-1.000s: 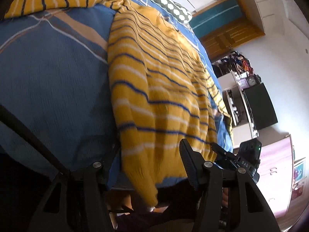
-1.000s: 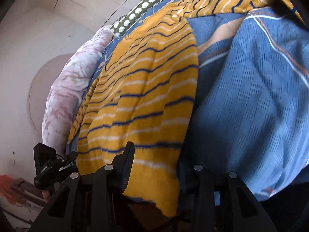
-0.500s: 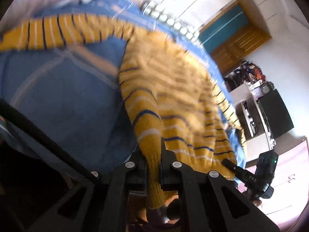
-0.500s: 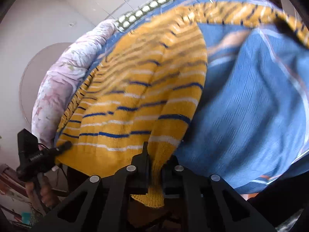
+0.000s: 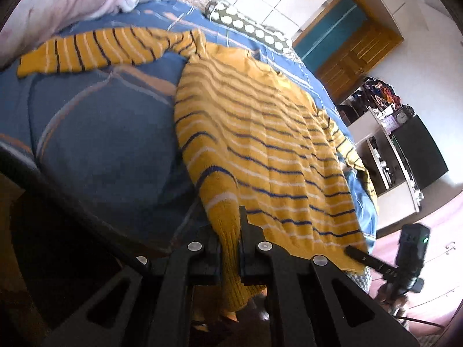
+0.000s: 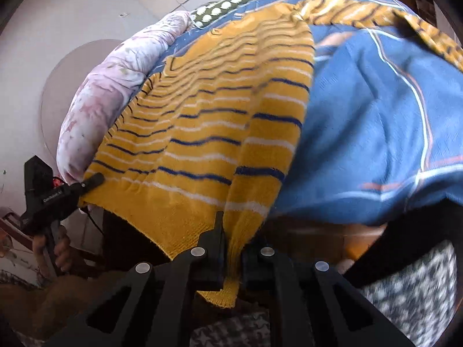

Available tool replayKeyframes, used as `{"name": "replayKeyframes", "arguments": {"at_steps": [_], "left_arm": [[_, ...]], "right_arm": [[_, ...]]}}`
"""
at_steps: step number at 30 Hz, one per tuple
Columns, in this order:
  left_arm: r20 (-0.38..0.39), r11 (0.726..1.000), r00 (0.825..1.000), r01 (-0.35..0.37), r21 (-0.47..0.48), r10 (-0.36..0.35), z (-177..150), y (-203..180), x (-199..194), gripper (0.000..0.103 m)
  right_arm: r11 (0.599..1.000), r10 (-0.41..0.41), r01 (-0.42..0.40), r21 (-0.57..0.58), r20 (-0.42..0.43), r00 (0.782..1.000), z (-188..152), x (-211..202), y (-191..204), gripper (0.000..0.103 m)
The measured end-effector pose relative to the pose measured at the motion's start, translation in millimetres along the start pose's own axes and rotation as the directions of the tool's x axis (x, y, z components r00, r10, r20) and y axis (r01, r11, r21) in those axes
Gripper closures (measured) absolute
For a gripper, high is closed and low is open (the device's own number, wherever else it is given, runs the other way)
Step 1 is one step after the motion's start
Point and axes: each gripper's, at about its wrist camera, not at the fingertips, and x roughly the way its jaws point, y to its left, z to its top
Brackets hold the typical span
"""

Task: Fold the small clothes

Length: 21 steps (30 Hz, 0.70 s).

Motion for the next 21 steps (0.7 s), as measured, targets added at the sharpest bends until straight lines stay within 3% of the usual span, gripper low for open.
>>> {"name": "replayKeyframes", "arguments": {"at_steps": [5, 11, 14, 17, 21], "left_arm": [[0.036, 0.998, 0.999, -0.028, 0.054, 0.026, 40.8, -15.0, 5.9, 0.095], [0.103, 0.987, 0.990, -0.111, 0.114, 0.099, 139.6, -39.9, 43.5, 0.095], [0.104, 0.987, 0.986, -0.140, 0.082, 0.131, 182.3, -41.0, 70.6, 0.095], [0.112, 0.994, 0.989, -0.101, 0.033, 0.097, 198.3, -39.6, 74.6, 0.095], [0.119, 0.999, 0.993, -0.014, 0.033, 0.010, 181.9, -41.5, 49.4, 0.095]], "right_arm": [[0.994, 0.000, 0.009, -0.107, 0.091, 0.996, 55.6, -11.5, 22.9, 0.094], [0.984, -0.063, 0.094, -0.152, 0.202, 0.977, 152.4, 7.3, 35.9, 0.094], [0.982, -0.102, 0.133, -0.136, 0.217, 0.971, 192.3, 26.2, 32.5, 0.094], [0.991, -0.092, 0.110, -0.075, 0.207, 0.974, 213.3, 38.8, 24.5, 0.094], [0.995, -0.033, 0.051, -0.084, 0.200, 0.979, 197.2, 28.4, 23.9, 0.094]]}}
